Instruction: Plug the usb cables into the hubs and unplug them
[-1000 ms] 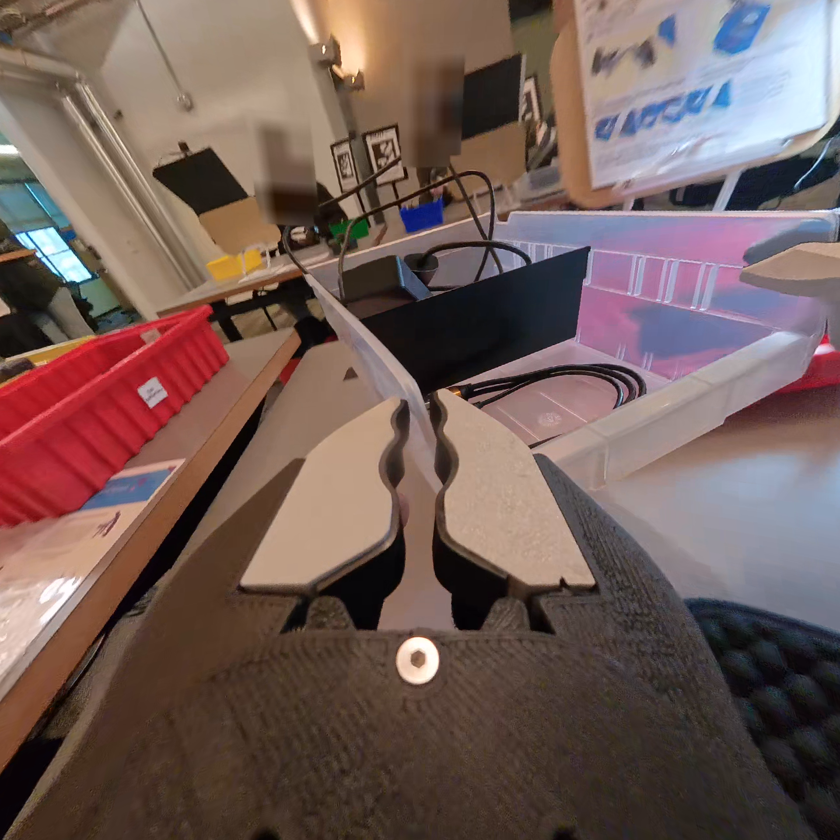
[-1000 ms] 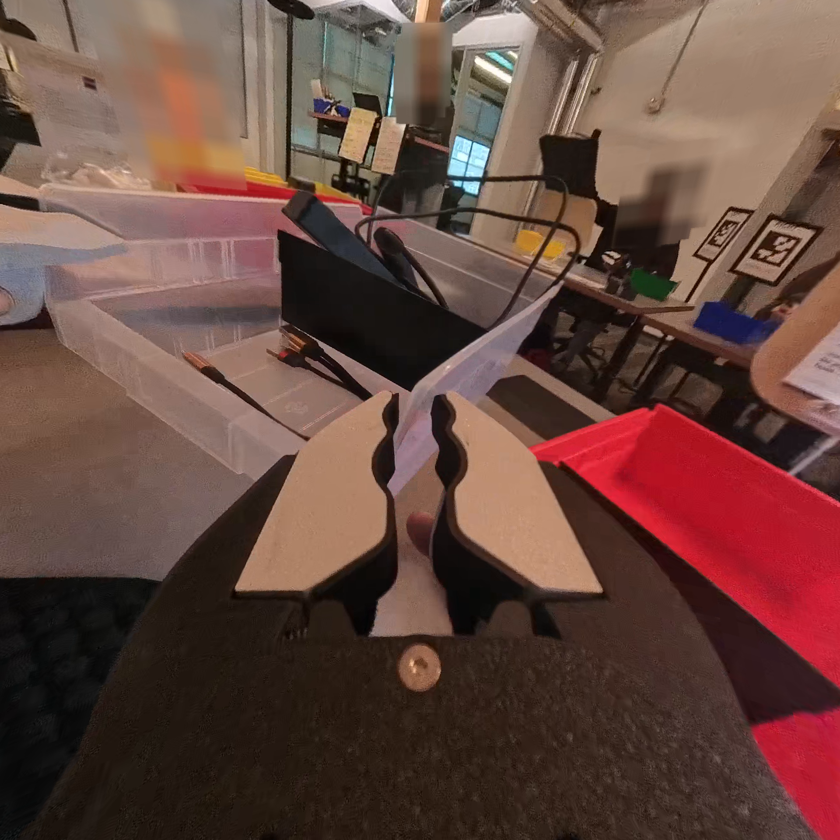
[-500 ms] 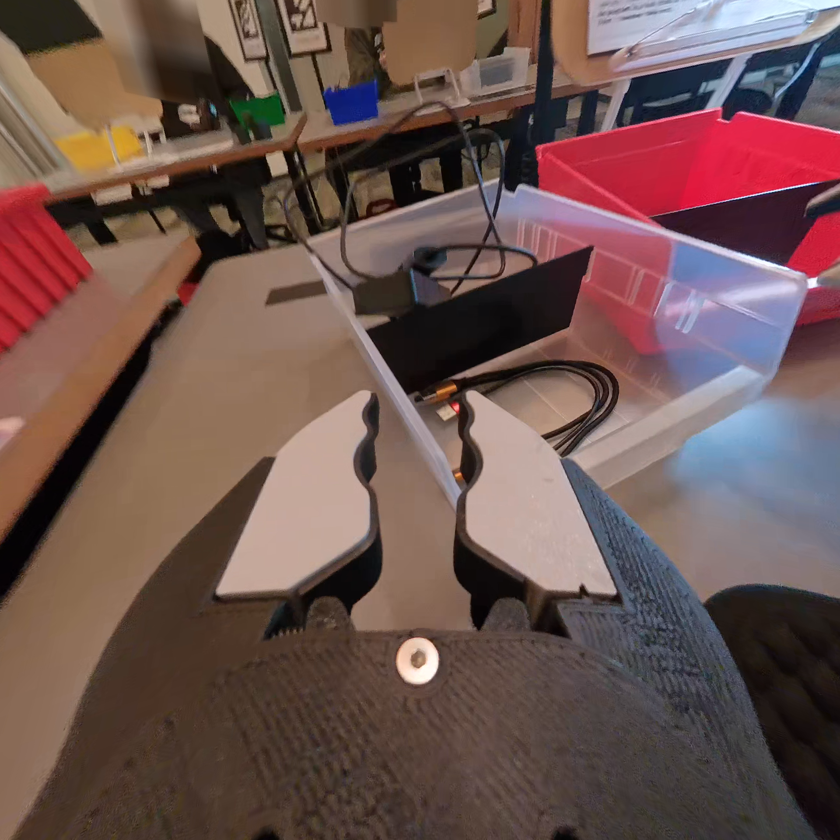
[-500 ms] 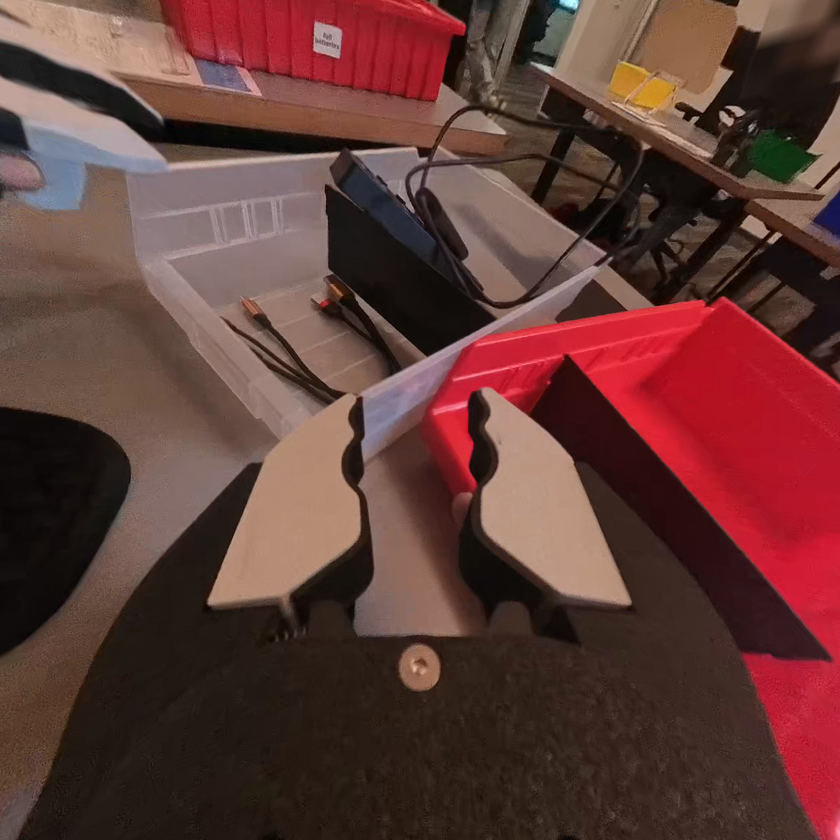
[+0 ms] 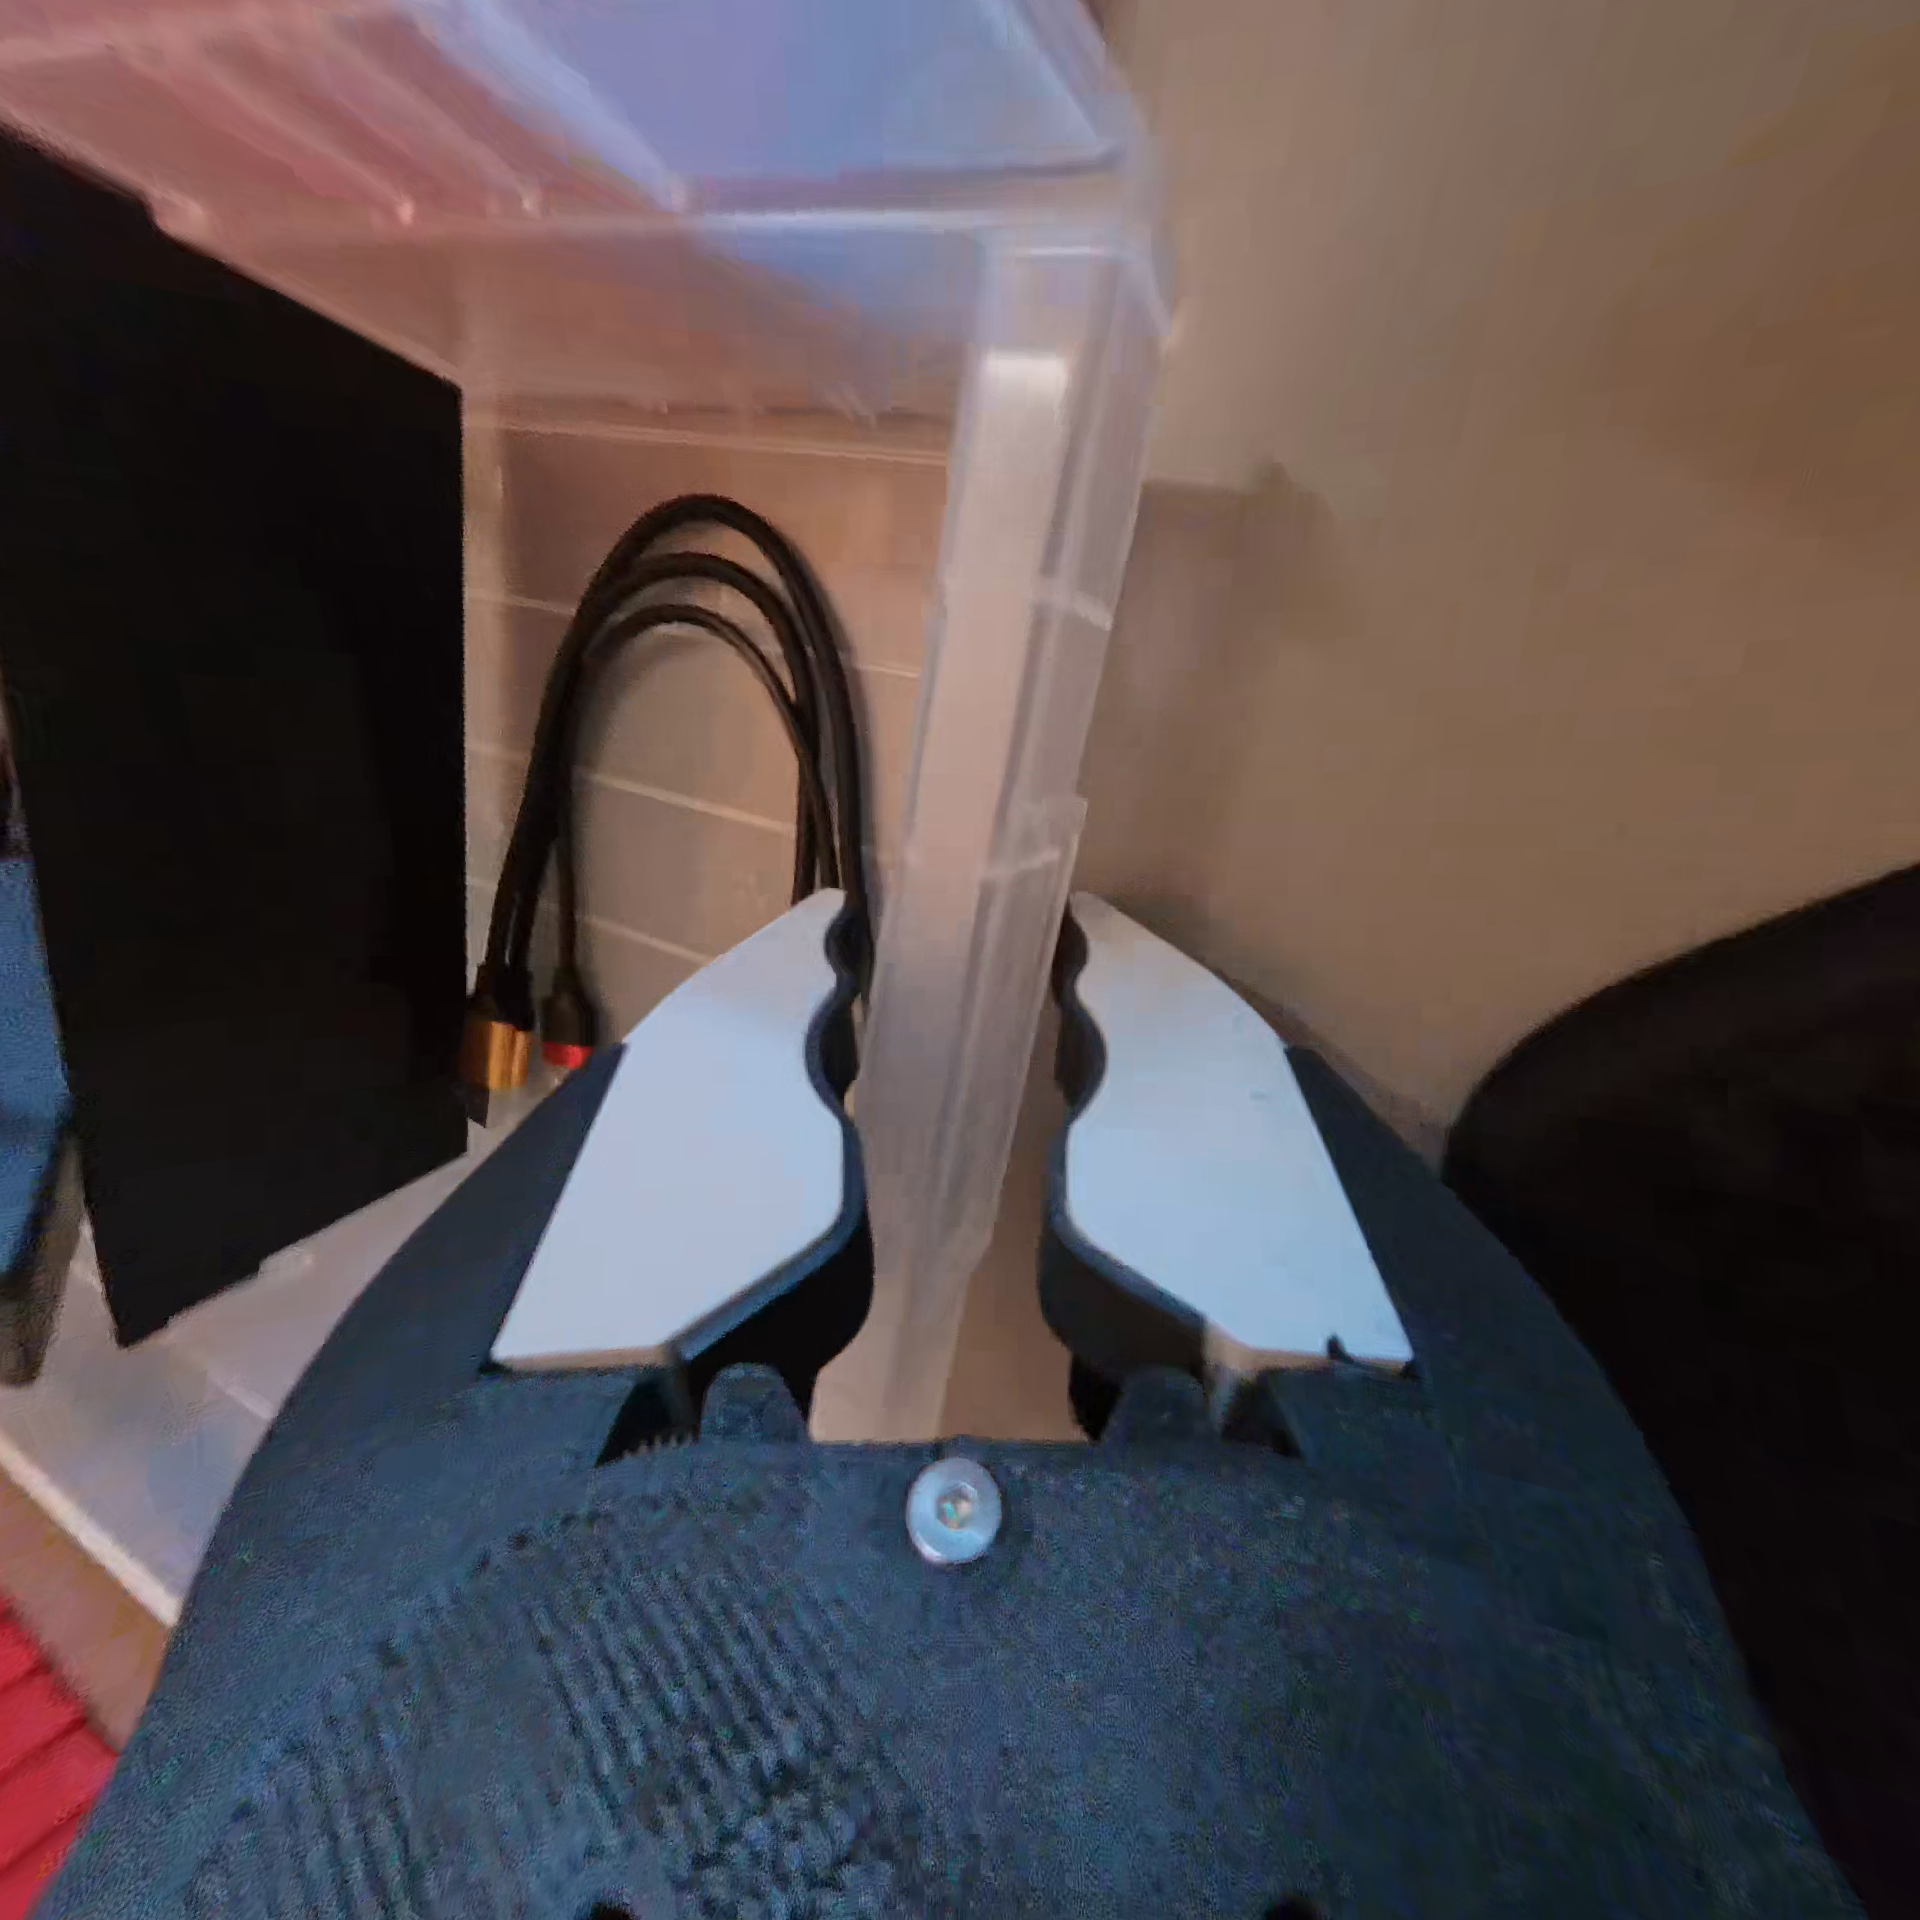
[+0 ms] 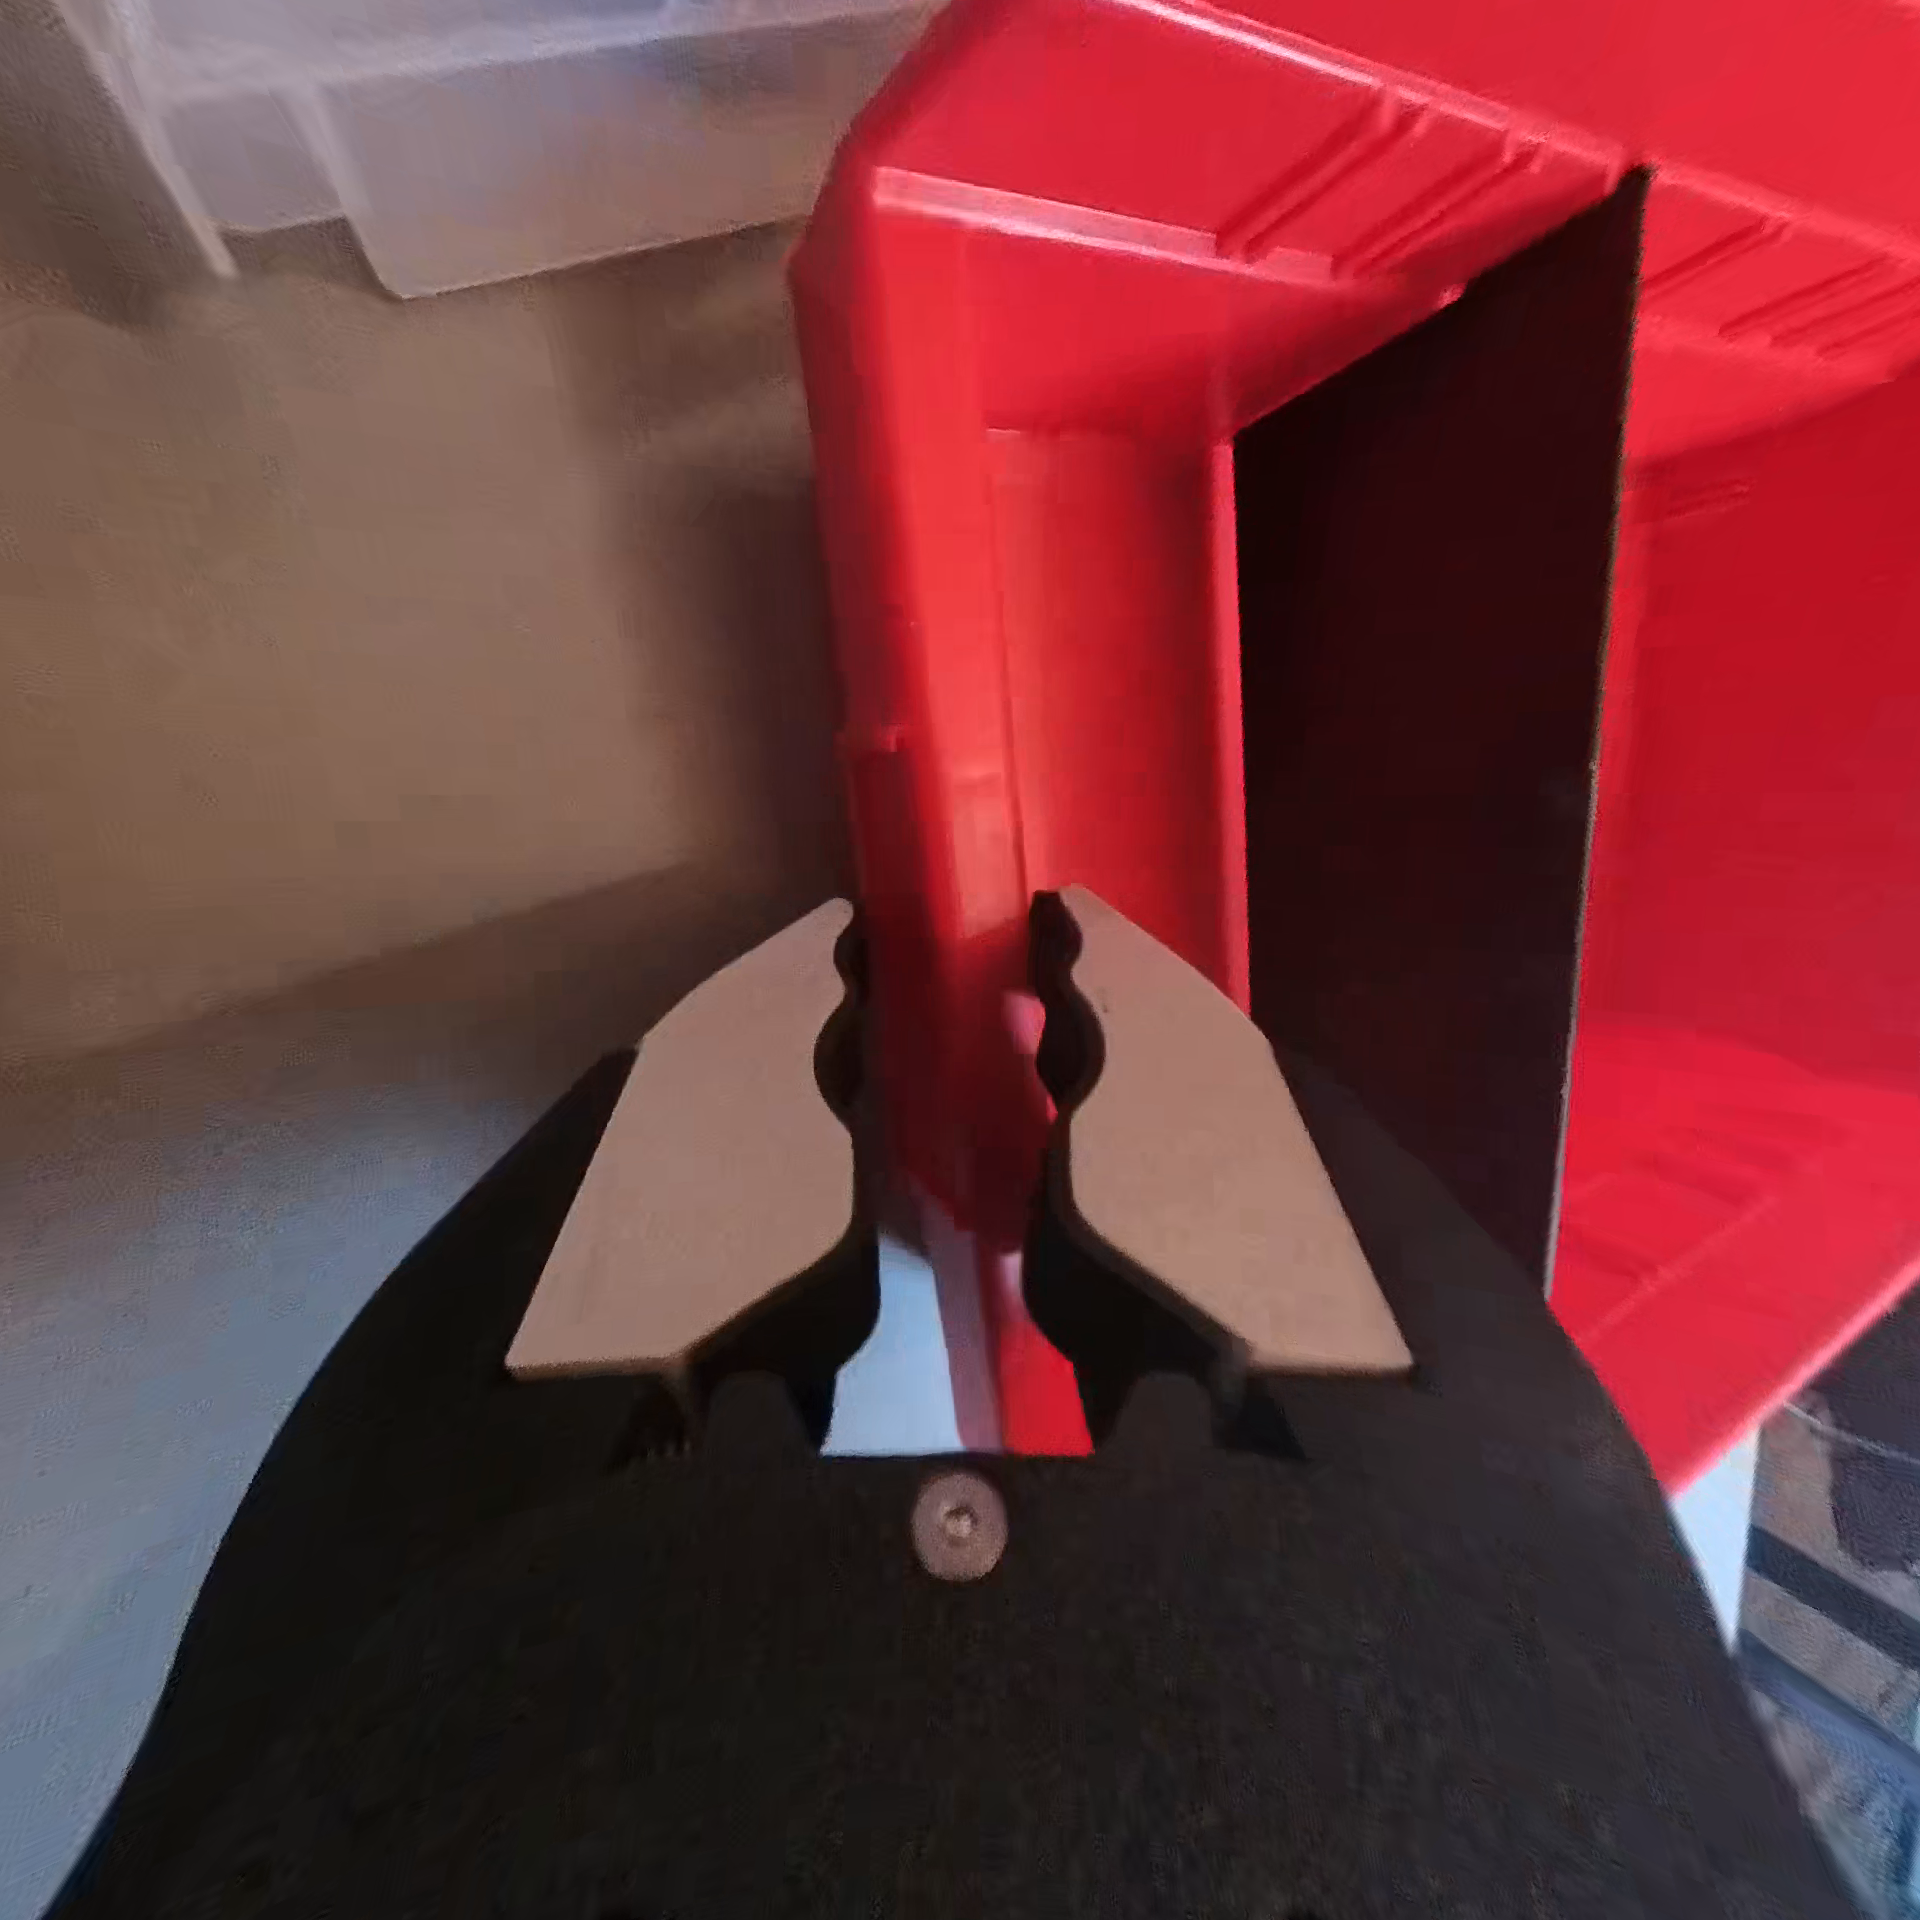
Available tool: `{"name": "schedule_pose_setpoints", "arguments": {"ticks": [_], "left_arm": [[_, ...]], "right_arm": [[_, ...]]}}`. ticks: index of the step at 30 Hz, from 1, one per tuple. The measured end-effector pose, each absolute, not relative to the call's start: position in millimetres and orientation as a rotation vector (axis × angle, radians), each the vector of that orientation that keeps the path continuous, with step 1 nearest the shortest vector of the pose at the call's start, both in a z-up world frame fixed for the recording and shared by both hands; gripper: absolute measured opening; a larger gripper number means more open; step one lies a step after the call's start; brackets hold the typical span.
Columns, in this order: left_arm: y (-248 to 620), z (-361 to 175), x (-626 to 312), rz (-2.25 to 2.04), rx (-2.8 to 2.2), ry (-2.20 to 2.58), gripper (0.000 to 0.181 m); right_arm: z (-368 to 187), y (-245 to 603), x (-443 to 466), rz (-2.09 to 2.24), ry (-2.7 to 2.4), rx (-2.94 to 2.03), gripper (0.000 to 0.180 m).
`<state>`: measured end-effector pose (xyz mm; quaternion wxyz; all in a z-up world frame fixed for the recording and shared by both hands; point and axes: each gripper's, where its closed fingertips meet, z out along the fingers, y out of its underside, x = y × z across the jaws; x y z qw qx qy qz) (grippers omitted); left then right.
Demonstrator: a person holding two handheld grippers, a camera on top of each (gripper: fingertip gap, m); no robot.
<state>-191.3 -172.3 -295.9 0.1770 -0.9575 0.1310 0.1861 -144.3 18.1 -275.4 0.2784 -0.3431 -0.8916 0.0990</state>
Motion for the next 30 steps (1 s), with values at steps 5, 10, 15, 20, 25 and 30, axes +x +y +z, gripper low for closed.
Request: {"name": "schedule_pose_setpoints", "arguments": {"ticks": [5, 10, 15, 20, 25, 30], "left_arm": [[-163, -295, -182, 0.591, -2.632, 0.406, 0.033], [-167, -294, -162, 0.598, -2.585, 0.405, 0.033], [-165, -294, -158, 0.586, -2.548, 0.405, 0.033], [-157, -294, -185, 0.592, -2.549, 0.392, 0.034], [-150, -292, -233, 0.638, -2.562, 0.301, 0.043], [-149, -237, -246, 0.435, -2.386, 0.097, 0.043]], "right_arm": [[-273, 46, -73, 0.320, -2.319, -1.017, 0.033], [-274, 72, 5, 0.269, -2.211, -1.057, 0.035], [-274, 112, 43, 0.161, -2.112, -1.131, 0.035], [-275, 174, 31, 0.076, -2.029, -1.213, 0.035], [-269, 240, 7, -0.050, -1.807, -1.322, 0.039], [-230, 205, -5, 0.344, -1.648, -1.260, 0.045]]}}
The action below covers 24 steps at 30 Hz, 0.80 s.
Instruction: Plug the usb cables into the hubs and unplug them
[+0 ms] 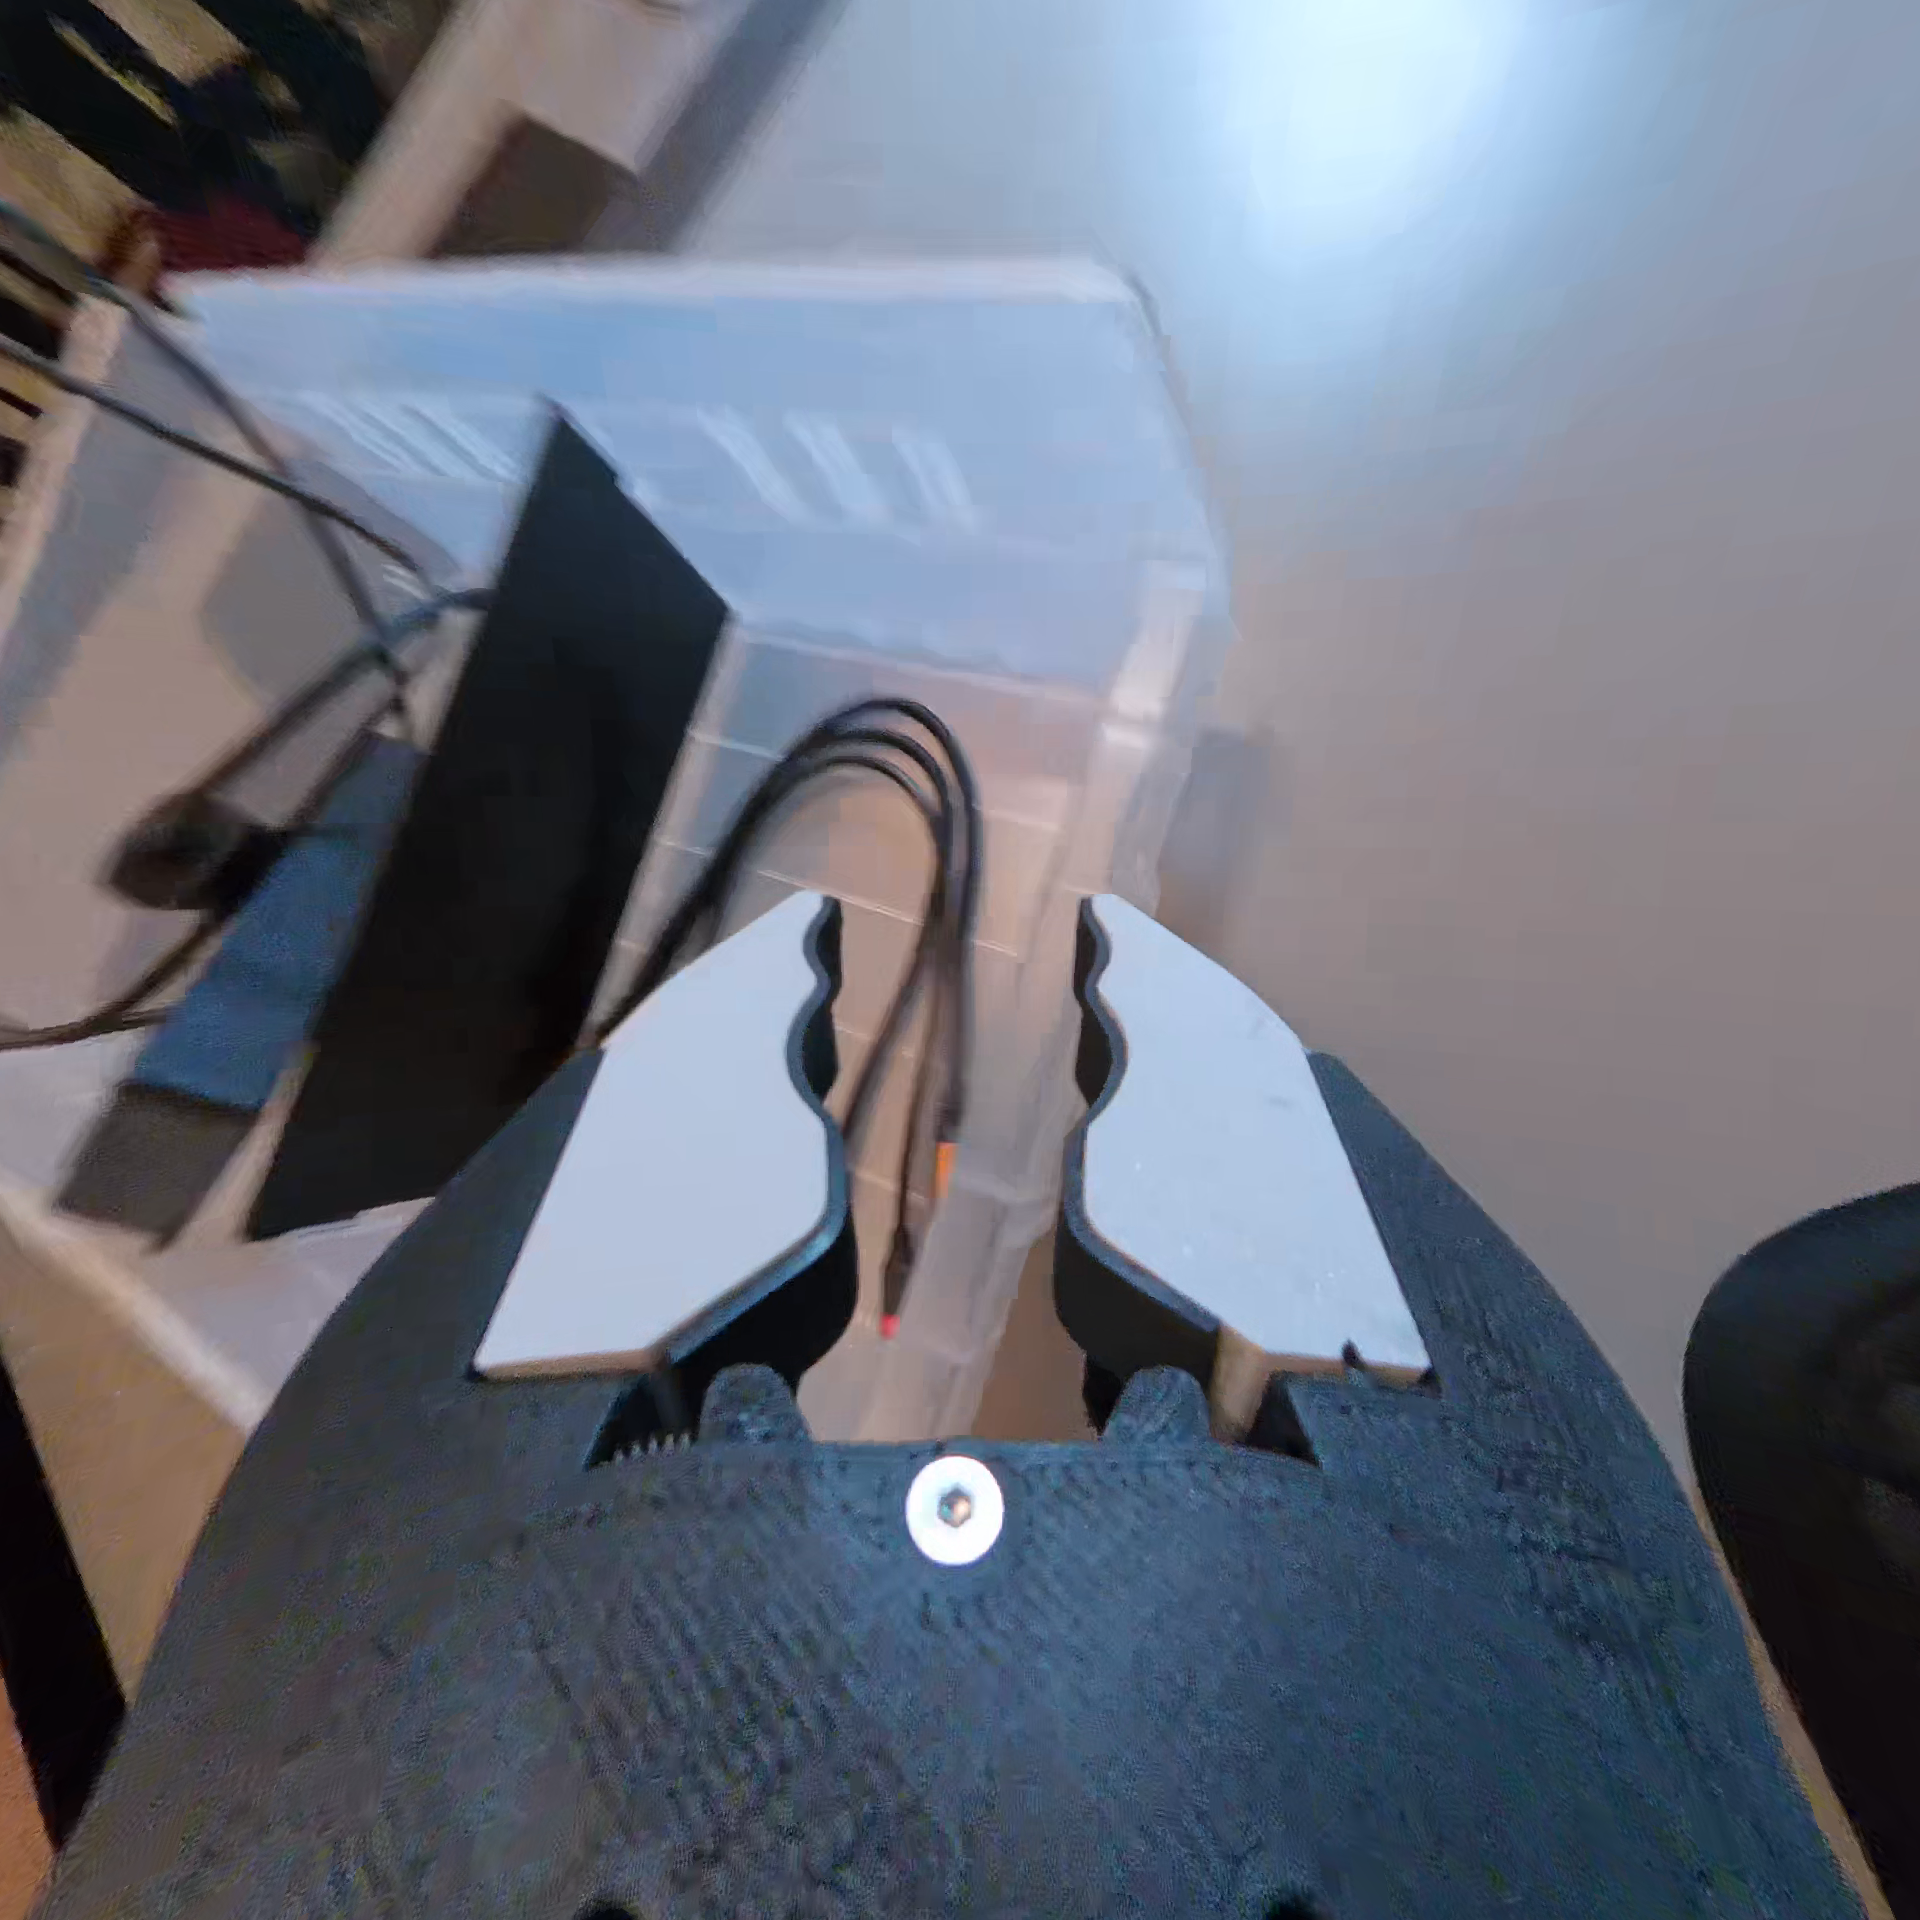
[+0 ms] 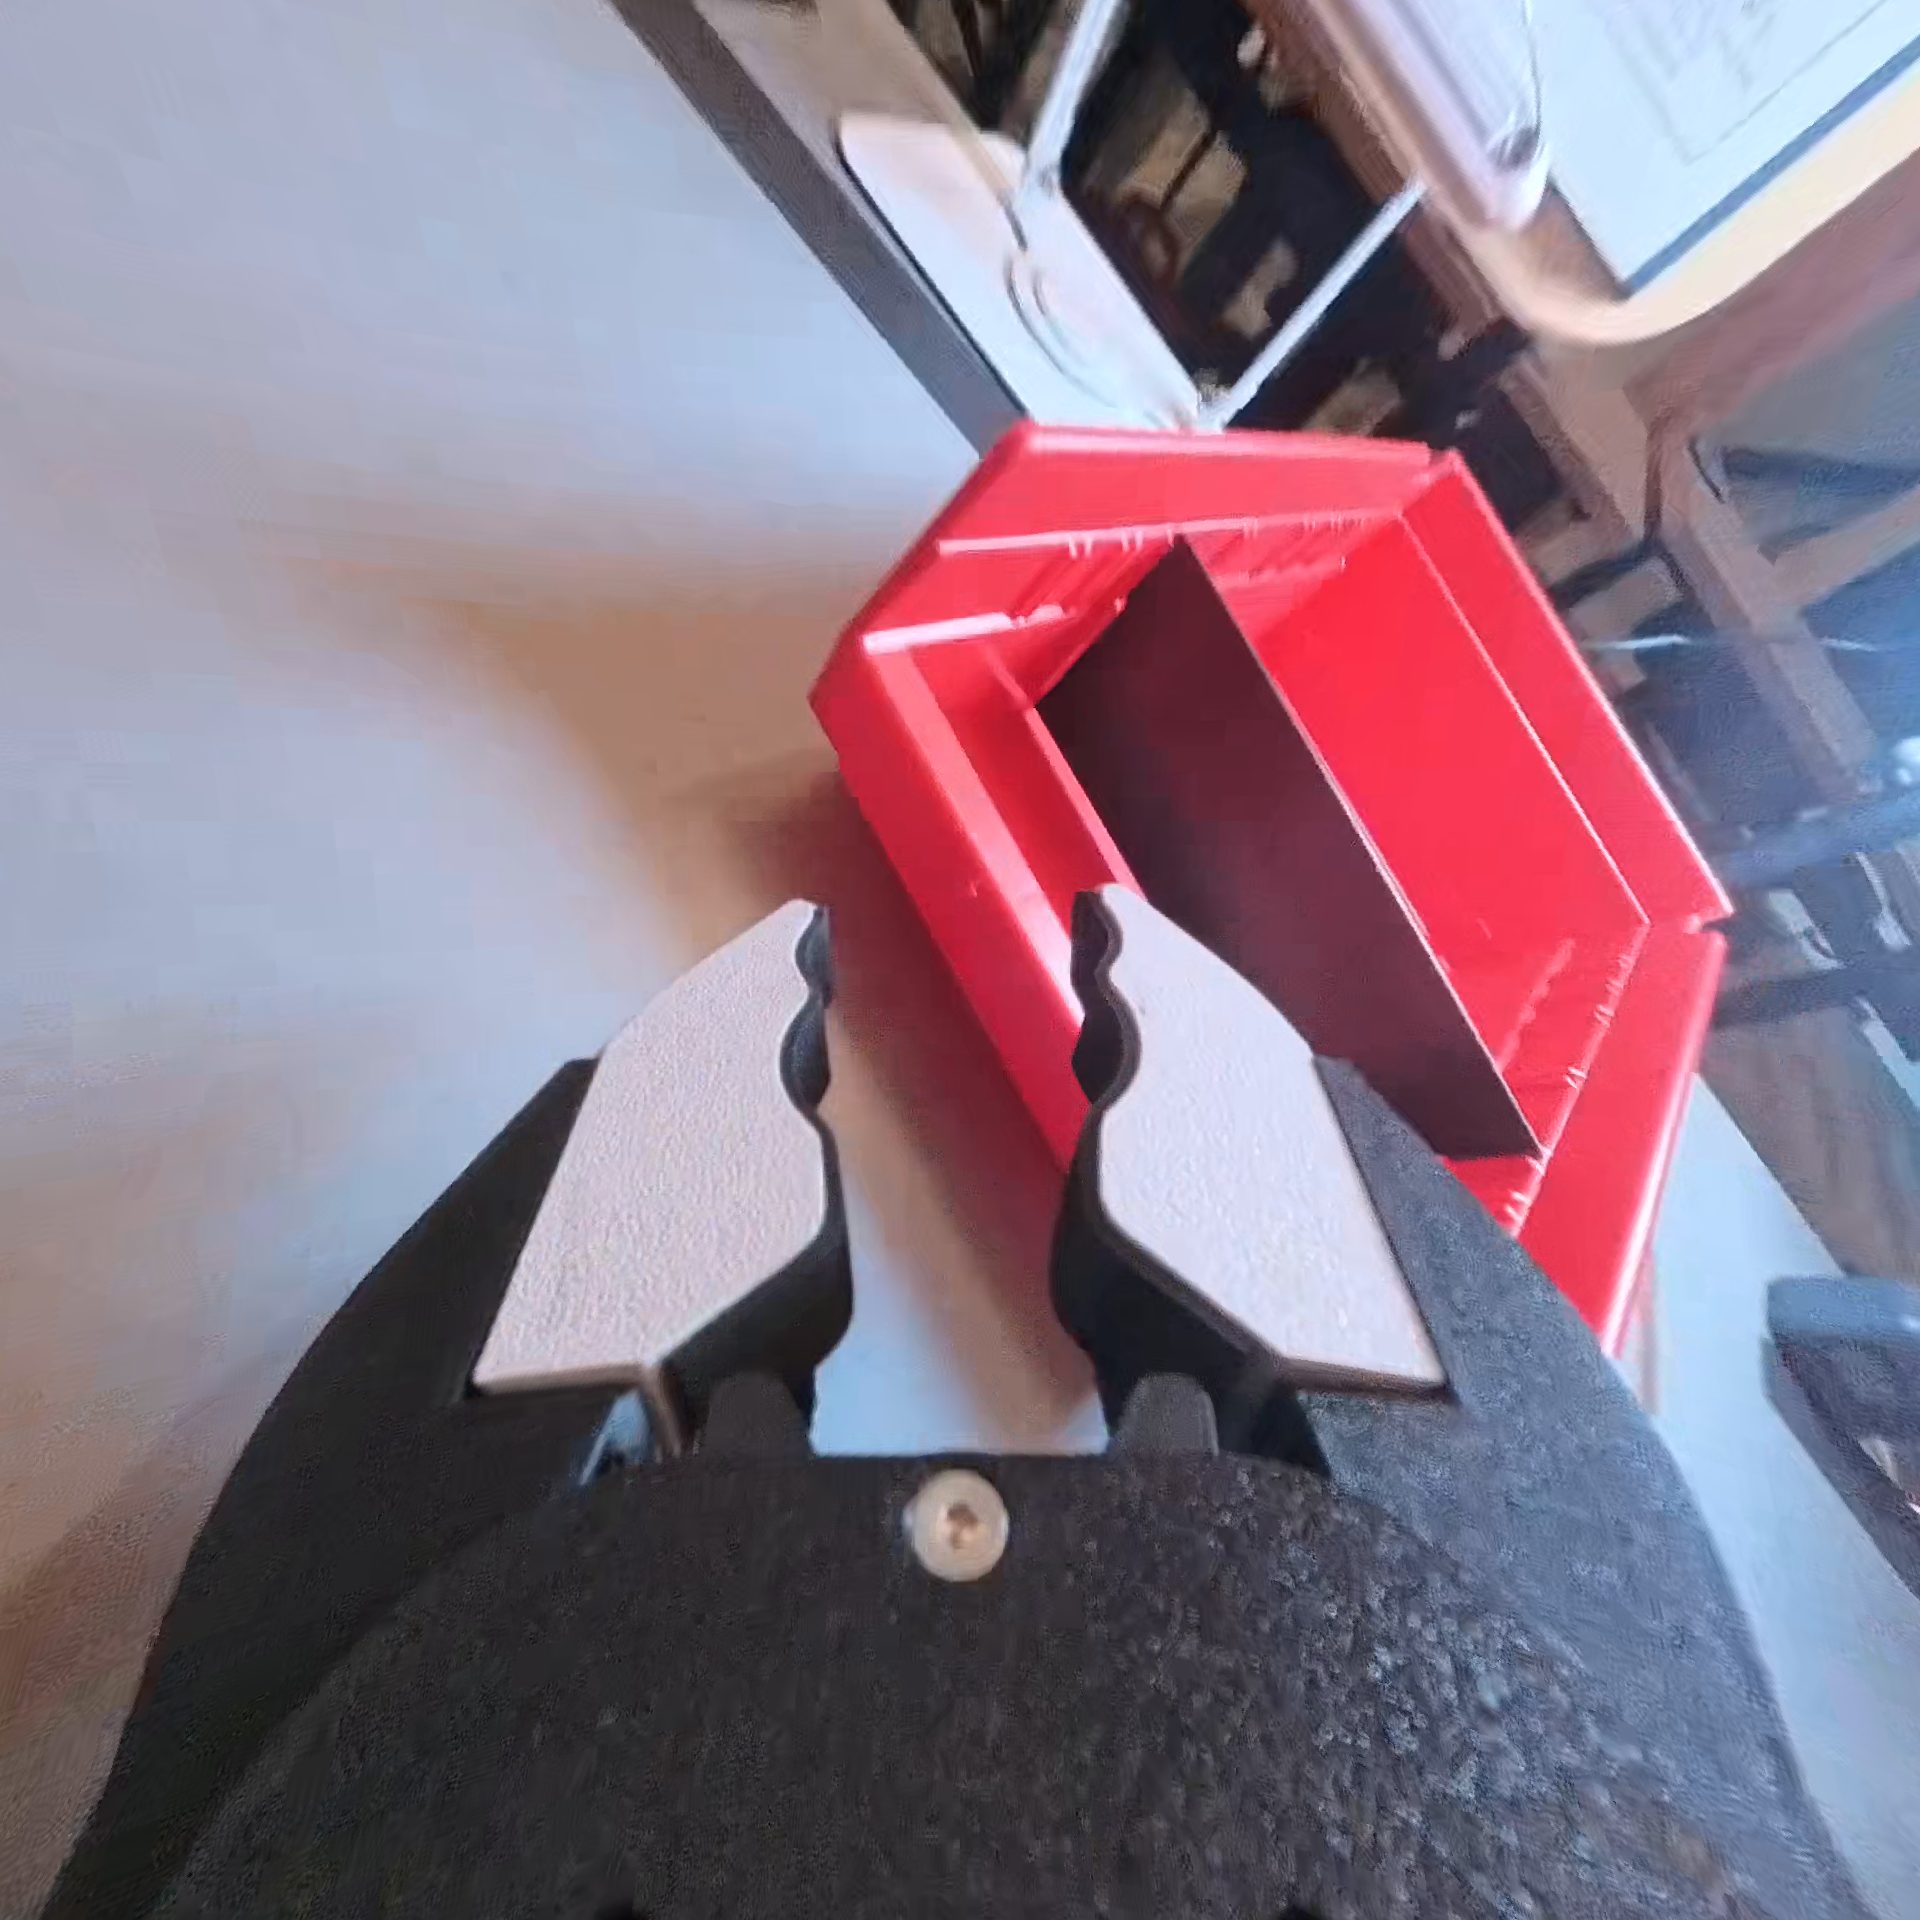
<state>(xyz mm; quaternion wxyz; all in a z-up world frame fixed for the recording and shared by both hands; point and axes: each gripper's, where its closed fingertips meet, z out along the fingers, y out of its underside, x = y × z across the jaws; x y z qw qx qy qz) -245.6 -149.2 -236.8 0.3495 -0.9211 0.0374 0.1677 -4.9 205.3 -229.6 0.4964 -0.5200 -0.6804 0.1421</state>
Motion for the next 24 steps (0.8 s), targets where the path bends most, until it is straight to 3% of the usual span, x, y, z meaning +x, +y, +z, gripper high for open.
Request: {"name": "schedule_pose_setpoints", "arguments": {"ticks": [6, 16, 24], "left_arm": [[-156, -161, -325, 0.681, -2.309, -0.056, 0.038], [-142, -203, -415, 0.911, -2.725, 0.176, 0.040], [-126, -203, -429, 0.971, -2.788, 0.213, 0.017]], "right_arm": [[-212, 168, -13, 0.655, -1.601, -1.150, 0.039], [-230, 155, -11, 0.627, -1.666, -1.102, 0.033], [-232, 163, -9, 0.651, -1.651, -1.141, 0.028]]}}
